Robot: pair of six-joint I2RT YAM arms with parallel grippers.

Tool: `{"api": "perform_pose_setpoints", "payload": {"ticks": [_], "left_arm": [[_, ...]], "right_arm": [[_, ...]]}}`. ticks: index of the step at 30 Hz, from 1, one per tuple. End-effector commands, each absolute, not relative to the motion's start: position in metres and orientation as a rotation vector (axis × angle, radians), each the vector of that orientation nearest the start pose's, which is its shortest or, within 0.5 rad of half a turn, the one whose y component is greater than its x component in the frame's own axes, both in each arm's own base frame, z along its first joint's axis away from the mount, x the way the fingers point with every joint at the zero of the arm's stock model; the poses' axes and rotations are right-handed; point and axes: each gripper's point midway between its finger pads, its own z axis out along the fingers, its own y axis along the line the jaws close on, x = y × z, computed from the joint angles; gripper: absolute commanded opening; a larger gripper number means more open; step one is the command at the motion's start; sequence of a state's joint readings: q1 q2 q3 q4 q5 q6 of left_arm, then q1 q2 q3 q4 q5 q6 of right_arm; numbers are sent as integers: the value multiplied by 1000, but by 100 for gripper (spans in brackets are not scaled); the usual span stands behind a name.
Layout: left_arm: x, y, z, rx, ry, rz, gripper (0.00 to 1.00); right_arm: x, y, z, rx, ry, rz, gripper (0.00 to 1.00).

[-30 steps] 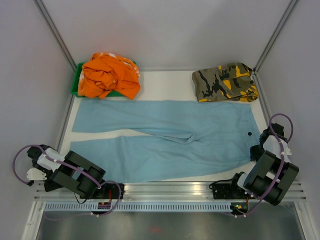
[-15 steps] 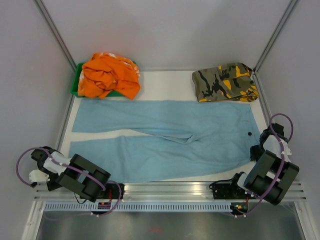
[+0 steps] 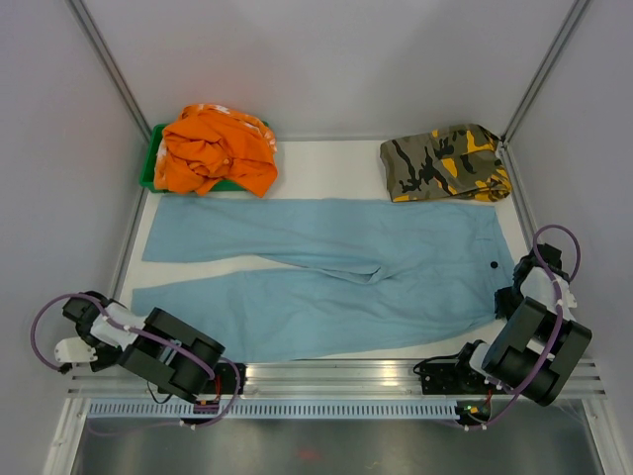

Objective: Fold and stack the trousers
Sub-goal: Fold the trousers

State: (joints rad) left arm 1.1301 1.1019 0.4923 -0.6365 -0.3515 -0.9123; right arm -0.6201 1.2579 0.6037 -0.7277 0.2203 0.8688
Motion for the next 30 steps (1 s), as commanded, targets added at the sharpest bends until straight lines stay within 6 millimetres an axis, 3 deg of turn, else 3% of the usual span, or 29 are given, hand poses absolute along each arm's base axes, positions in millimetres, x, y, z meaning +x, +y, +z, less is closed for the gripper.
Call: {"api": "perform_pose_setpoints", "payload": {"ticks": [1, 2, 3, 4, 5, 16, 30], "left_arm": [[71, 178, -6, -2465, 1406, 411, 38], [71, 177, -7, -2472, 1414, 402, 35], [72, 175, -8, -2478, 1422, 398, 16], [72, 177, -6, -2479, 1417, 402, 4], [71, 177, -6, -2484, 1421, 404, 2], [84, 186, 7, -2428, 1431, 344, 2], [99, 196, 25, -2408, 1418, 278, 2]], "right_arm": [[150, -108, -1, 2047, 2121, -249, 1], [149, -108, -1, 2047, 2124, -257, 1], [148, -108, -2, 2047, 2124, -264, 1], [148, -109, -1, 2044, 2122, -265, 1], [148, -108, -1, 2040, 2128, -266, 1], [150, -113, 7, 2003, 2143, -280, 0], [176, -121, 26, 1892, 2149, -185, 0]]}}
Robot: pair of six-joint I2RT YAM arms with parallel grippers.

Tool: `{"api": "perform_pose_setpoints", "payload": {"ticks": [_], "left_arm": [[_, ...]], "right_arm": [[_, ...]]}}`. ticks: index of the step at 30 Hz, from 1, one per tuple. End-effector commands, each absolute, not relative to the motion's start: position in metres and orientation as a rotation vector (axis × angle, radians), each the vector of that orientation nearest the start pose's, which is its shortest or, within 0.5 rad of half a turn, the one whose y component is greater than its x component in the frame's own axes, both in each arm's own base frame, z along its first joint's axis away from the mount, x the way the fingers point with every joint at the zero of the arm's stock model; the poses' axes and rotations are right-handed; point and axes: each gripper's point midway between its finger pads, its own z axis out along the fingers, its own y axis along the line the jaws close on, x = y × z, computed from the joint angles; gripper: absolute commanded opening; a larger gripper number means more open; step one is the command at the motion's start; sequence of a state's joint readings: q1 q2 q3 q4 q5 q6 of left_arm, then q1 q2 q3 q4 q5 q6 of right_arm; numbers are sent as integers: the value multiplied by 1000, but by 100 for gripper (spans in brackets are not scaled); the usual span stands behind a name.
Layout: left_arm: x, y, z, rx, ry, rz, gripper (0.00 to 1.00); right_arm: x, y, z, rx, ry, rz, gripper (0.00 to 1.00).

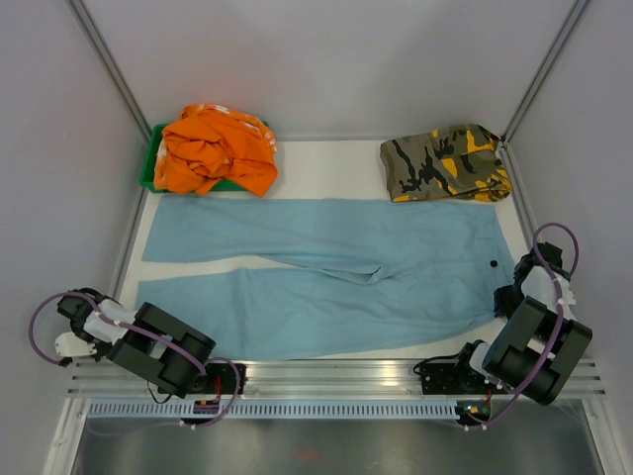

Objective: Fold and stack the trousers
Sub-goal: Fold the trousers

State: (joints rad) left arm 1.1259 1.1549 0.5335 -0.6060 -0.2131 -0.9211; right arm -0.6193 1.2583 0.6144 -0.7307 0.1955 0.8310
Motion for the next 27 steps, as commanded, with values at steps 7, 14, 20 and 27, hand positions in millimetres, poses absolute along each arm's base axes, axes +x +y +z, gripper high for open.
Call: {"api": "perform_pose_setpoints", "payload": {"ticks": [7, 14, 20, 27], "left_arm": [[109, 202, 29, -2366, 1434, 245, 2], [128, 208, 46, -2303, 1486, 273, 2], [121, 212, 60, -2299, 1481, 371, 2], [133, 218, 76, -2283, 1475, 314, 2]], "right_arm": [[198, -130, 41, 1831, 2118, -131, 0], [225, -139, 59, 1771, 2078, -54, 0], [230, -131, 57, 1764, 2096, -3, 0], [236, -137, 71, 1733, 2088, -26, 0]]}}
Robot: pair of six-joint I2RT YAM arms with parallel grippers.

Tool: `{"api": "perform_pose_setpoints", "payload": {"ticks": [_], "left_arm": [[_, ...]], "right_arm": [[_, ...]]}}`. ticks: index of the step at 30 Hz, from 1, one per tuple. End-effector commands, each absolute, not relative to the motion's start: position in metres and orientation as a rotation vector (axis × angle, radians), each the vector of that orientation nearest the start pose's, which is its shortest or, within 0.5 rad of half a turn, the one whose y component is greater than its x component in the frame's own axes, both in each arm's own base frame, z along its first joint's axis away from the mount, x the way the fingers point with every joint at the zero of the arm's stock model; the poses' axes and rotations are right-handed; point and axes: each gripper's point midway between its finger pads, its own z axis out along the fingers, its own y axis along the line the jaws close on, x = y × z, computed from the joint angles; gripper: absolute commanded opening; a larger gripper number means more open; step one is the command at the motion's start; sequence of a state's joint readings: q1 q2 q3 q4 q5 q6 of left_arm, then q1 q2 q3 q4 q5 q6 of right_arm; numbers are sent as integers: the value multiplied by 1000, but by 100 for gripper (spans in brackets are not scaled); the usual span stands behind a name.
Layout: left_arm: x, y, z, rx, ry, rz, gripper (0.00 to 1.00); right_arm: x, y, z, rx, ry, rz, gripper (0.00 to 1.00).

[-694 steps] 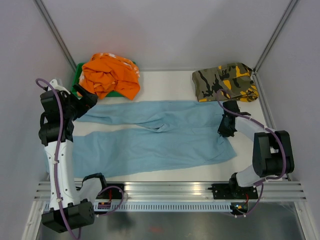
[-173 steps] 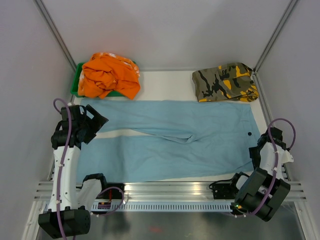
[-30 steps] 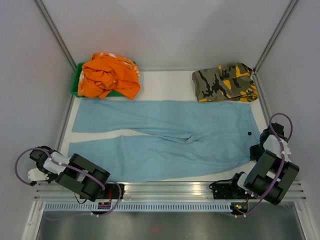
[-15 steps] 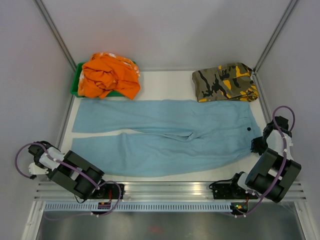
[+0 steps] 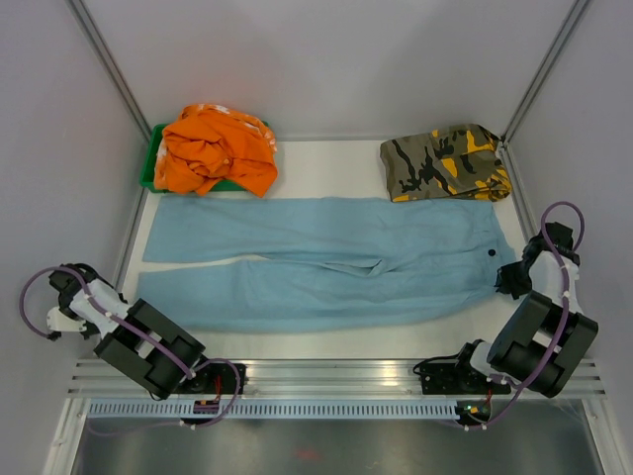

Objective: Fold and stack the trousers
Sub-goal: Fold the trousers

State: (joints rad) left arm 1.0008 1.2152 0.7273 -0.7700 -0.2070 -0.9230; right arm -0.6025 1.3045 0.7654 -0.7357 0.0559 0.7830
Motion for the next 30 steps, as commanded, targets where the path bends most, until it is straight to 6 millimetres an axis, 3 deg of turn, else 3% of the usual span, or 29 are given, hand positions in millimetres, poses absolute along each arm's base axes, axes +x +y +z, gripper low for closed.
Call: {"api": "perform_pose_setpoints", "payload": {"ticks": [1, 11, 18, 21, 22, 24, 25, 30], "left_arm": [[136, 218, 79, -2279, 1476, 304, 2], [158, 226, 96, -2250, 1456, 223, 2], [173, 242, 114, -2156, 1469, 293, 2], [190, 248, 125, -2106, 1500, 318, 2], [206, 248, 139, -2037, 1526, 326, 2], [216, 251, 147, -1975, 1570, 398, 2], [231, 250, 162, -1910, 1589, 409, 2], [256, 251, 184, -1795, 1625, 484, 2]], "right_arm": [[239, -139, 76, 1721, 2083, -23, 0], [278, -144, 107, 1669, 1952, 77, 0], [294, -151, 111, 1591, 1939, 83, 0], [309, -158, 121, 1503, 1968, 78, 0], [312, -161, 118, 1483, 1990, 69, 0], [319, -166, 120, 1420, 2031, 47, 0], [321, -168, 121, 1403, 2042, 40, 0], [340, -175, 136, 1274, 2052, 45, 0]]}}
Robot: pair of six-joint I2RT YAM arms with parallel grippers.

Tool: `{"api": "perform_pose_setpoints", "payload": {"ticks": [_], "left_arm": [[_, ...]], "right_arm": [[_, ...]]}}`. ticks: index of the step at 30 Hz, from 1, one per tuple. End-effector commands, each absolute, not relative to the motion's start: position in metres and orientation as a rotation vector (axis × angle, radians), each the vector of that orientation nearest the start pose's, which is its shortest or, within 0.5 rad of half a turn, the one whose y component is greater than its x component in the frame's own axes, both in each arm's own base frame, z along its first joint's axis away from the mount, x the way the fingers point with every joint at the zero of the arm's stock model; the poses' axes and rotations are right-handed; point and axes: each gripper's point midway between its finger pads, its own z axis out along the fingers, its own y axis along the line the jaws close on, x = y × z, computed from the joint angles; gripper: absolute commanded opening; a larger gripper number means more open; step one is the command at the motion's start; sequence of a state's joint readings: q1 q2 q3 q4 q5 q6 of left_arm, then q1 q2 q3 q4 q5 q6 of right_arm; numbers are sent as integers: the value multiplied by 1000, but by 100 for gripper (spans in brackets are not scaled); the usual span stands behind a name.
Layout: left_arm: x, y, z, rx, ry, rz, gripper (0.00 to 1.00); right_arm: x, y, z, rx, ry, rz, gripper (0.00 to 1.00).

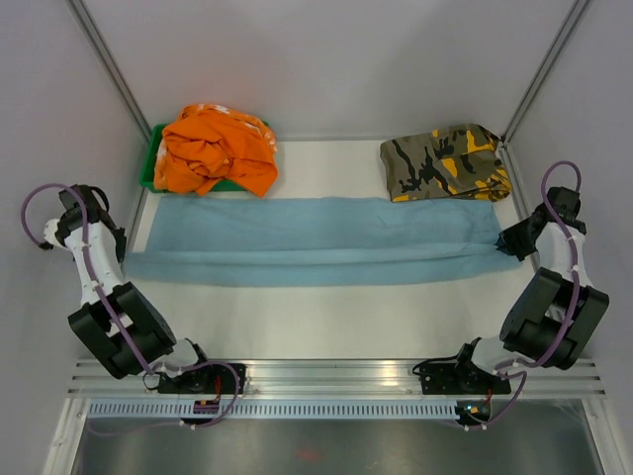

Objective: Fold and stack the trousers
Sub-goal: Fold the trousers

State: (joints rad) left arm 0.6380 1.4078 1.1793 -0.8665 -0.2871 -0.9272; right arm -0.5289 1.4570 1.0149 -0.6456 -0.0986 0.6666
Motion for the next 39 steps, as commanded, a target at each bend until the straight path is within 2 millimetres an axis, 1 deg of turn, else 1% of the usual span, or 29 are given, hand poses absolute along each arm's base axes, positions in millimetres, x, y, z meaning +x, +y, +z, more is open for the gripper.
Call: {"api": "perform_pose_setpoints", "payload": {"ticks": [1, 3, 4, 6, 7, 8, 9, 10, 11, 12, 13, 15, 16, 17, 18, 19, 20, 21, 26, 27, 29, 30, 31, 33, 34, 36, 37, 38, 39], "left_arm": [[264, 250, 194, -1760, 1615, 486, 2], [271, 254, 203, -1731, 1598, 520, 2], [282, 254, 216, -1698, 1586, 514, 2], [291, 256, 222, -1681, 1580, 543, 2], [303, 257, 224, -1667, 1594, 544, 2], [307, 258, 224, -1666, 1599, 560, 2], [312, 259, 224, -1671, 1599, 564, 2], [322, 258, 220, -1668, 1623, 574, 2], [325, 259, 218, -1674, 1626, 592, 2], [333, 259, 221, -1667, 1622, 583, 2], [337, 260, 210, -1678, 1649, 605, 2], [345, 261, 205, -1671, 1667, 614, 2], [353, 260, 207, -1656, 1667, 612, 2], [358, 260, 199, -1649, 1688, 634, 2], [362, 260, 197, -1642, 1697, 642, 2], [369, 259, 201, -1628, 1692, 639, 2], [374, 260, 192, -1626, 1707, 653, 2], [383, 258, 196, -1612, 1703, 644, 2], [410, 257, 185, -1590, 1721, 641, 2], [416, 255, 178, -1591, 1737, 648, 2], [422, 254, 172, -1588, 1753, 661, 2], [425, 253, 171, -1591, 1750, 660, 2], [428, 253, 159, -1594, 1778, 670, 2], [430, 250, 152, -1609, 1791, 669, 2], [429, 247, 143, -1618, 1819, 678, 2], [430, 245, 137, -1627, 1832, 668, 2], [433, 244, 135, -1624, 1841, 651, 2], [435, 243, 131, -1609, 1870, 651, 3], [438, 242, 135, -1603, 1871, 637, 6]], "right_arm": [[344, -177, 140, 1252, 2051, 39, 0], [356, -182, 150, 1184, 2067, 8, 0], [362, -182, 153, 1148, 2082, 1, 0], [381, -179, 153, 1079, 2139, -3, 0], [389, -173, 152, 1012, 2182, -9, 0], [400, -174, 161, 982, 2181, -16, 0], [404, -170, 142, 978, 2245, -14, 0], [412, -161, 140, 941, 2272, -7, 0], [418, -158, 136, 928, 2285, -2, 0], [425, -160, 129, 926, 2298, -43, 0], [432, -159, 124, 924, 2304, -78, 0], [438, -157, 120, 920, 2308, -84, 0], [440, -158, 117, 922, 2310, -87, 0], [445, -160, 120, 922, 2297, -85, 0], [447, -160, 114, 927, 2311, -86, 0], [450, -161, 114, 928, 2309, -85, 0], [455, -163, 119, 916, 2298, -85, 0], [458, -163, 115, 911, 2305, -79, 0], [478, -161, 120, 844, 2299, -49, 1], [481, -161, 113, 842, 2313, -50, 1], [488, -162, 107, 835, 2330, -53, 2], [487, -160, 102, 837, 2352, -52, 3], [489, -158, 100, 829, 2360, -53, 5], [489, -159, 92, 842, 2382, -78, 7], [489, -159, 90, 852, 2388, -81, 8], [489, -158, 86, 858, 2402, -85, 17], [489, -158, 85, 852, 2404, -85, 35], [490, -158, 89, 844, 2400, -85, 43], [489, -157, 91, 836, 2405, -83, 53]]}}
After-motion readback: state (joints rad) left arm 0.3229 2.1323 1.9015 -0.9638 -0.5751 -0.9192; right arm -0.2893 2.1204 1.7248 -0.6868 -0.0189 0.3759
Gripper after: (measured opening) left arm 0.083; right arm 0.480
